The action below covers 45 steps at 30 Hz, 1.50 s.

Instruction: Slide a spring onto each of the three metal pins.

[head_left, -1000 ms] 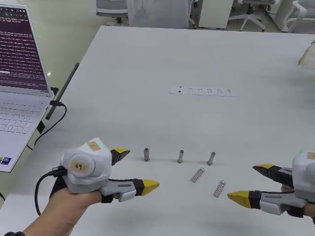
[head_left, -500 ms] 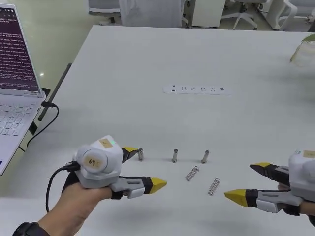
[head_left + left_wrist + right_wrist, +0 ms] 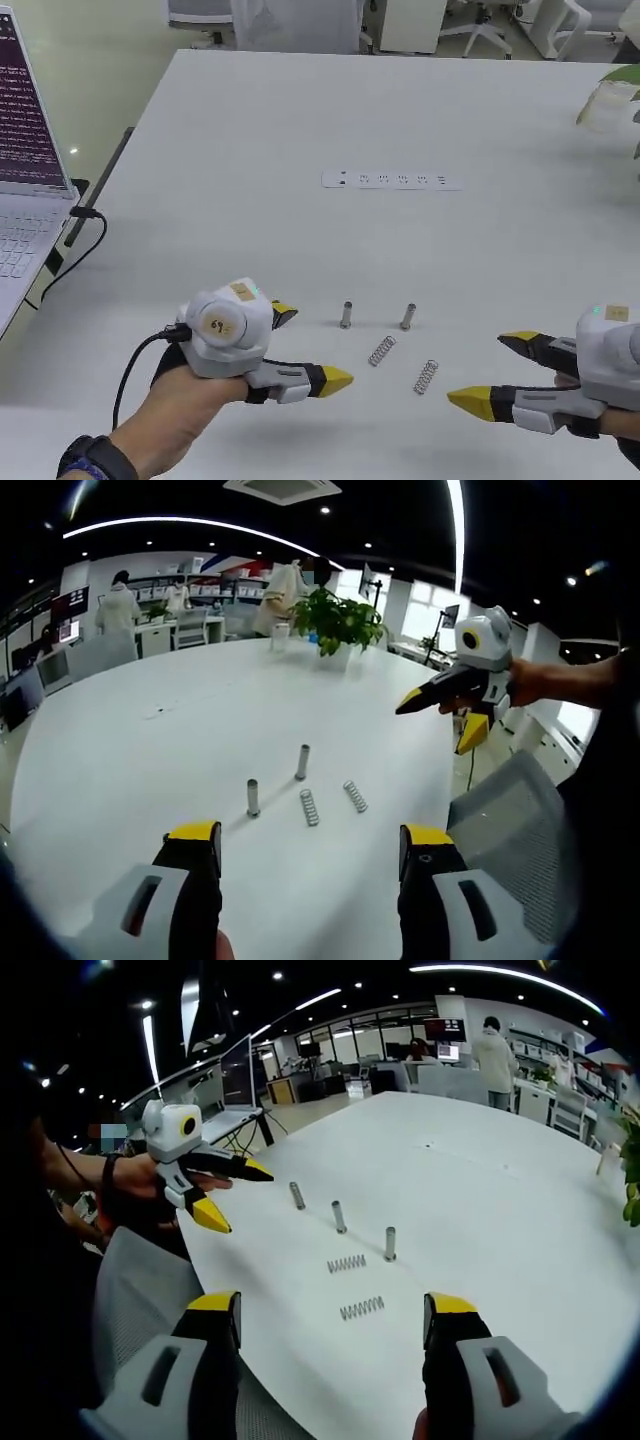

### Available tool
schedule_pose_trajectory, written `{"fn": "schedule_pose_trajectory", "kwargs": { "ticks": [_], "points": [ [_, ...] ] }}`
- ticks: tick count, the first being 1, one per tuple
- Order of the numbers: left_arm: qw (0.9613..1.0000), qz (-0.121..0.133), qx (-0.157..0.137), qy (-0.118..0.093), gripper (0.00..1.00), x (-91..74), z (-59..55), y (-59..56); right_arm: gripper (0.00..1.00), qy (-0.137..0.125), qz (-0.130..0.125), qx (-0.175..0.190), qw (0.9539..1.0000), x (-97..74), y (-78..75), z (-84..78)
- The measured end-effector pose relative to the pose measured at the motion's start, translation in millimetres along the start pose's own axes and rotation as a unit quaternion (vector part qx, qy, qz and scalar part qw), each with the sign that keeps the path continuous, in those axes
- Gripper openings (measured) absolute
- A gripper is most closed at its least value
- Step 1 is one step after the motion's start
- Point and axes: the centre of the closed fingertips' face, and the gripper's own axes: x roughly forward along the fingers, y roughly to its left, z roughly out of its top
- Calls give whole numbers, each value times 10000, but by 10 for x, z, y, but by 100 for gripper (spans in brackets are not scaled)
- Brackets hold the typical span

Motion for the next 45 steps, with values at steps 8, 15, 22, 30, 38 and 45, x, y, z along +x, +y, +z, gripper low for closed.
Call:
{"fn": "schedule_pose_trajectory", "kwargs": {
  "ticks": [8, 15, 22, 30, 38, 45],
  "points": [
    [9998, -139, -22, 135, 68, 177, -73, -64, 73, -7, -27, 24, 10000, -28, -12, -21],
    [9995, -211, -44, 238, 68, 320, -125, -86, 73, -32, -53, 49, 10000, -46, -21, -27],
    [9991, -267, -40, 336, 66, 455, -164, -97, 72, -39, -73, 80, 9999, -66, -25, -57],
    [9986, -282, -64, 436, 64, 613, -207, -98, 72, -26, -74, 122, 9999, -79, -21, -90],
    [9980, -327, -66, 530, 62, 766, -238, -134, 71, -45, -110, 155, 9998, -118, -51, -109],
    [9978, -311, -113, 579, 59, 880, -259, -116, 71, -50, -159, 190, 9997, -167, -81, -137]
  ]
}}
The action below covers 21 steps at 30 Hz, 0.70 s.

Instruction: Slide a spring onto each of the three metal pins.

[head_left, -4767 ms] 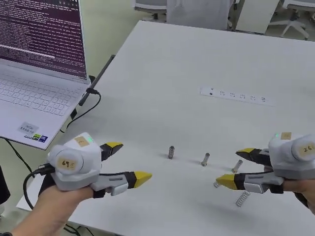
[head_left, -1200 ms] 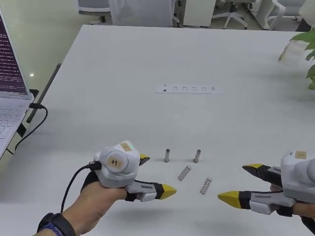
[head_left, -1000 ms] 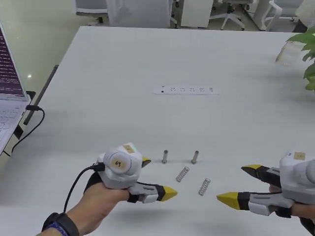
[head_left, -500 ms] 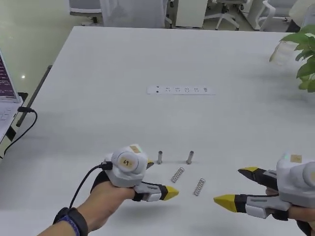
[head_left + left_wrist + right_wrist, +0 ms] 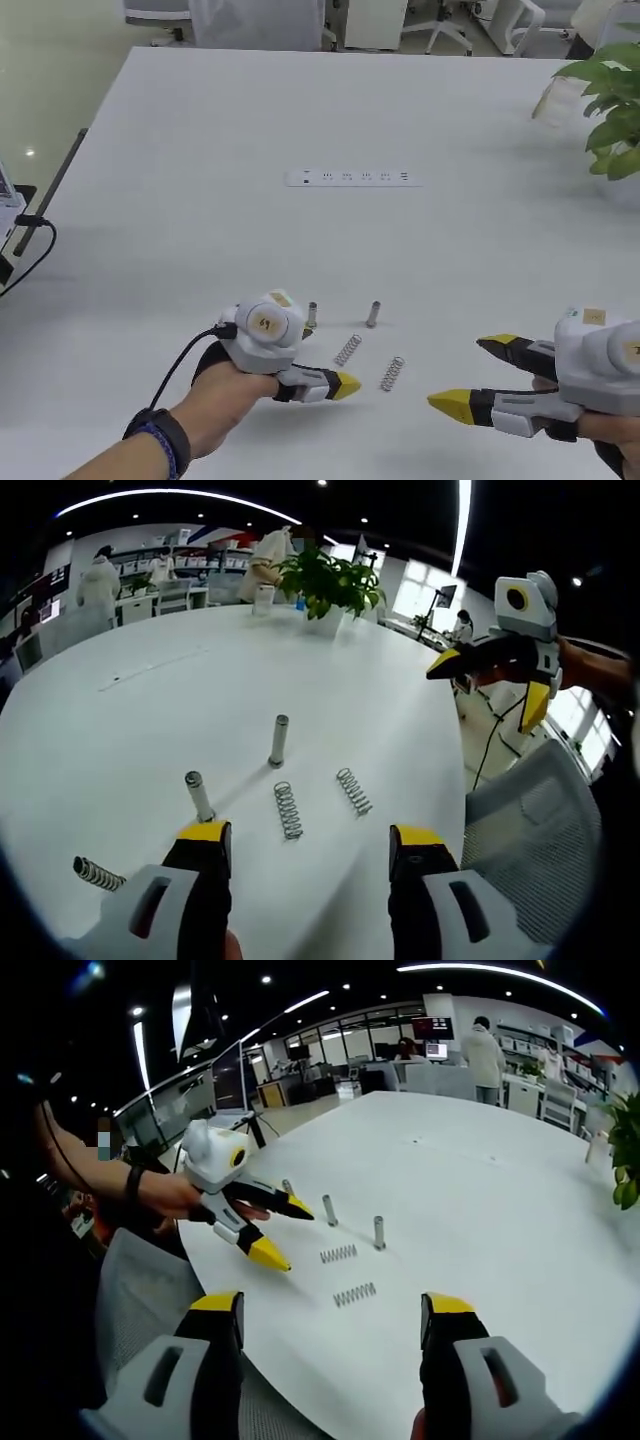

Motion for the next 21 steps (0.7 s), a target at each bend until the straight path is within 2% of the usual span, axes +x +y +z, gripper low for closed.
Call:
{"fn": "schedule_pose_trajectory", "kwargs": {
  "ticks": [10, 21],
  "points": [
    [9999, 55, -18, 95, 52, 127, -30, 18, 70, 10, -1, 32, 10000, -12, 15, -32],
    [9996, 184, -48, 227, 36, 240, -99, 76, 71, 26, -8, 72, 10000, -38, 5, -72]
  ]
}}
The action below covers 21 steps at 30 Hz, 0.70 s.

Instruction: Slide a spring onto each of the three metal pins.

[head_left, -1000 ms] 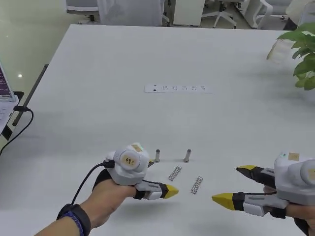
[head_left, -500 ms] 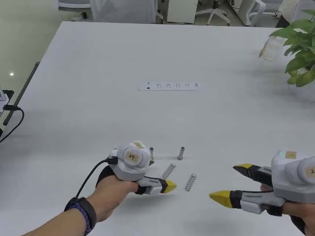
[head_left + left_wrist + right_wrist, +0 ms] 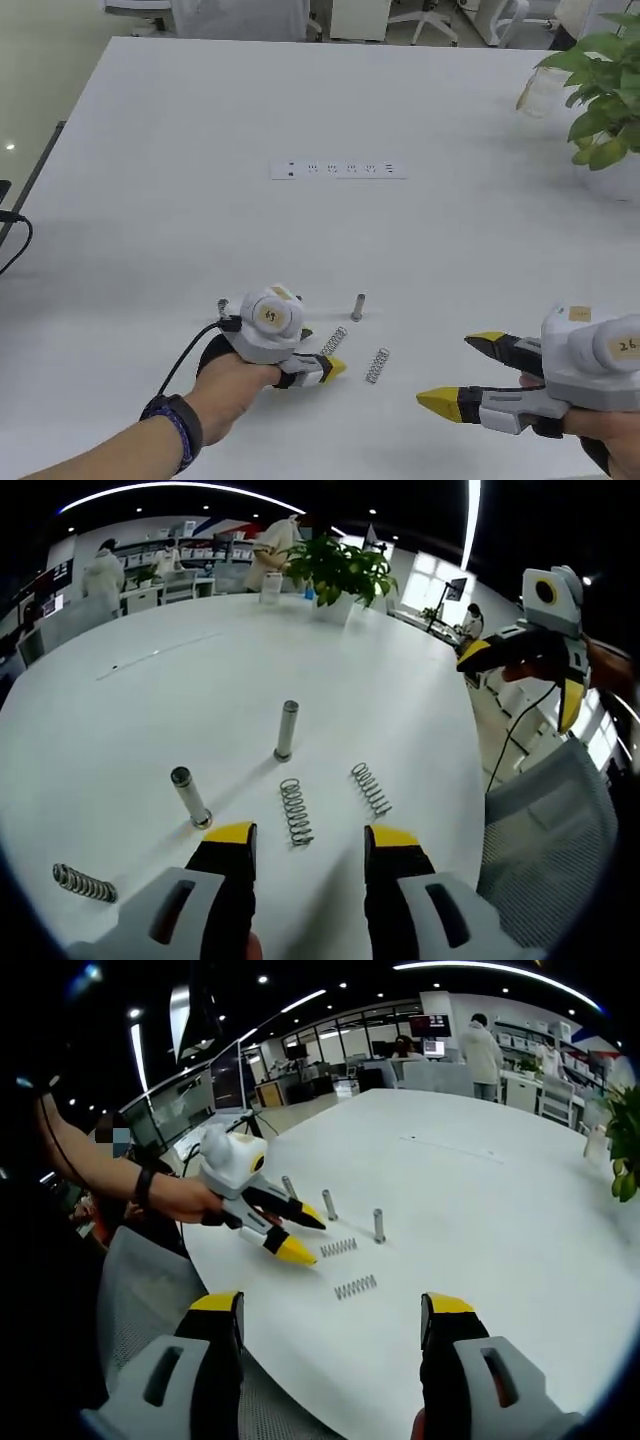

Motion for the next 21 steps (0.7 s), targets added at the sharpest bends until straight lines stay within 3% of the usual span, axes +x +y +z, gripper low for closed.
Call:
{"fn": "schedule_pose_trajectory", "kwargs": {
  "ticks": [9, 21],
  "points": [
    [9999, 123, -42, 95, 23, 71, -40, 49, 71, 15, -8, 44, 10000, -12, 1, -41],
    [9994, 212, -176, 212, 12, 170, -53, 53, 71, 19, -26, 72, 10000, -26, -9, -60]
  ]
}}
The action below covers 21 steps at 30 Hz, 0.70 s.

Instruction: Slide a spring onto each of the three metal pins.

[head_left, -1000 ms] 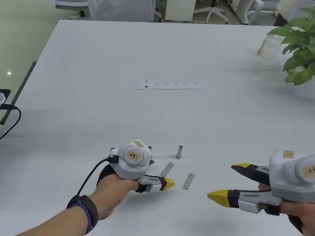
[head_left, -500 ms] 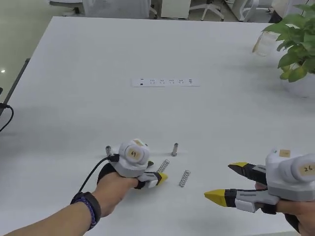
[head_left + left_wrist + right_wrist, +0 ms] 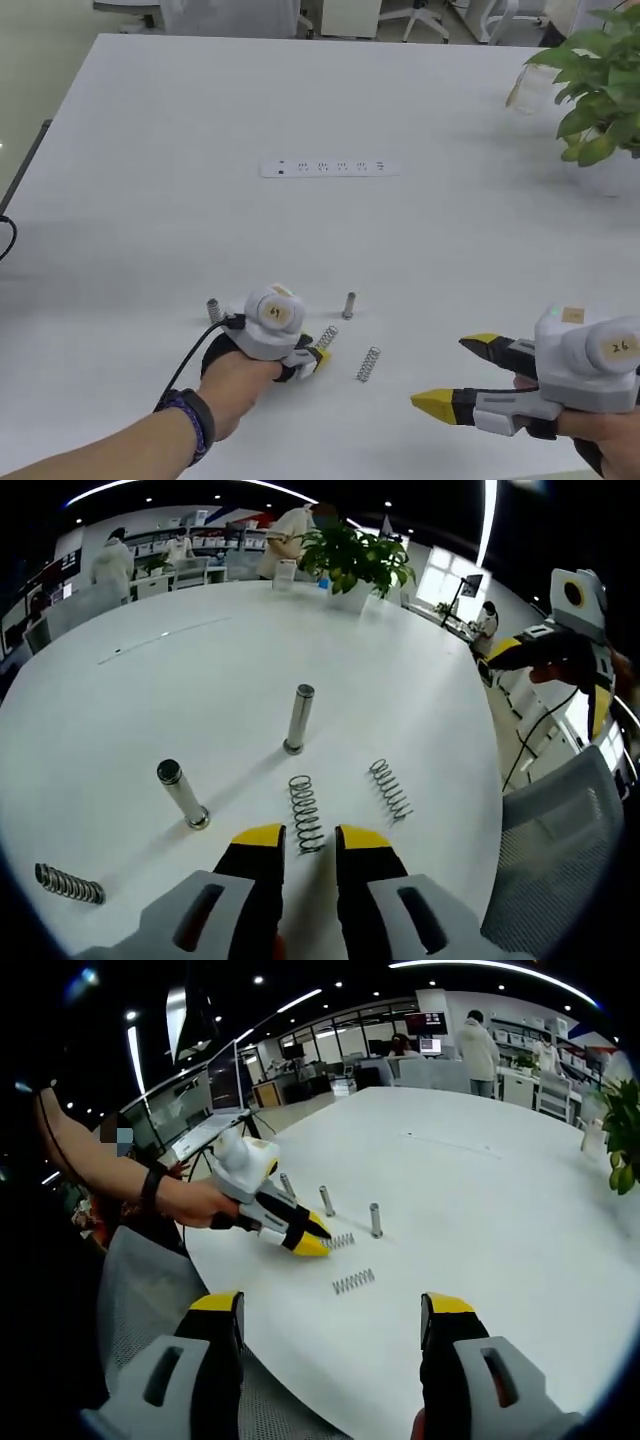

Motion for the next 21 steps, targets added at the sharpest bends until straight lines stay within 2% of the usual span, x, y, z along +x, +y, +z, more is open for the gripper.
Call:
{"fn": "schedule_pose_trajectory", "kwargs": {
  "ticks": [5, 11, 21],
  "points": [
    [10000, 50, 2, 27, 9, 12, -6, 10, 71, -9, -13, 10, 10000, -15, -15, -1],
    [9997, 174, 117, 90, 3, 9, -10, 76, 71, -12, -25, 15, 10000, -23, -27, 7],
    [9994, 165, 206, 211, 2, -11, -38, 85, 70, -23, -7, -3, 10000, -7, -24, 21]
  ]
}}
